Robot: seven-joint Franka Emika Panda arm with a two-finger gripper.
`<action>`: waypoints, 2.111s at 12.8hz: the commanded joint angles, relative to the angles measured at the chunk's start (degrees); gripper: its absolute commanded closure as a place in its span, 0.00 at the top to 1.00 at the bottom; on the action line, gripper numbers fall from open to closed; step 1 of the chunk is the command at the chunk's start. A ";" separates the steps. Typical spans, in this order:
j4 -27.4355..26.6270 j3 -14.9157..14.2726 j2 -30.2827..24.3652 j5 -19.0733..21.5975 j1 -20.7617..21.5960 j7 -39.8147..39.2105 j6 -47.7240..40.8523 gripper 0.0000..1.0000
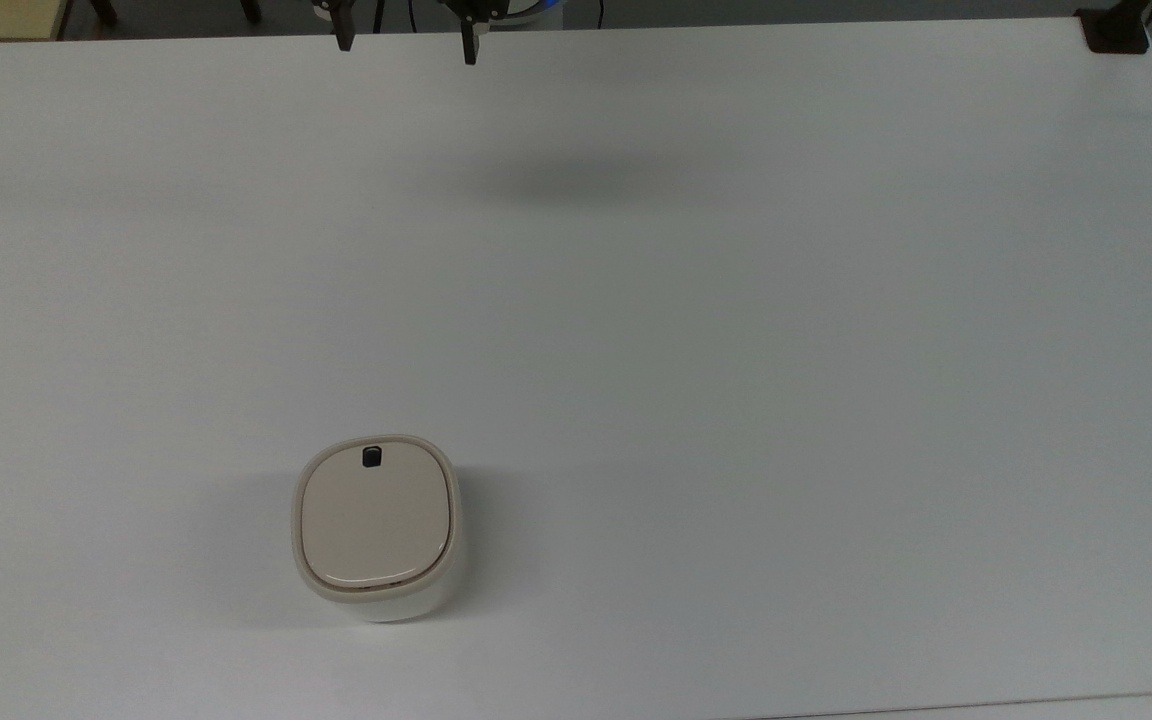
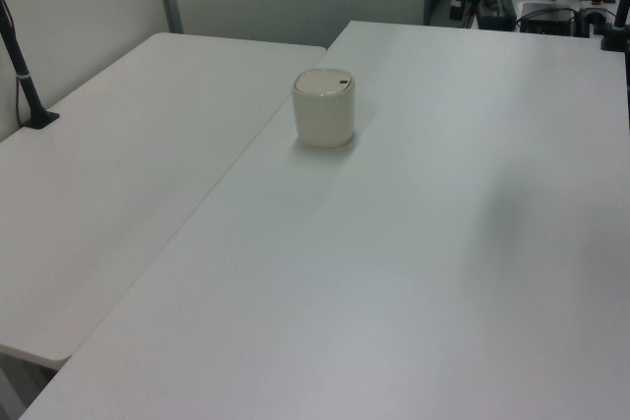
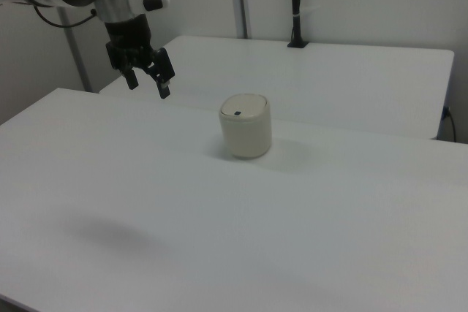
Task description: Open the trash bin
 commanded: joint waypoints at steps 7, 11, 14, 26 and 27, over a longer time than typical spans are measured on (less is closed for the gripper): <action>-0.19 -1.45 -0.07 0.33 1.34 -4.39 0.94 1.00; -0.45 -1.72 0.28 0.33 1.34 -12.37 1.12 1.00; -0.36 -1.72 0.55 0.24 1.25 -15.56 1.12 1.00; -0.45 -1.72 5.37 0.41 -0.77 -1.68 18.23 0.00; -0.54 -1.98 5.90 0.76 -1.64 -1.41 19.39 0.00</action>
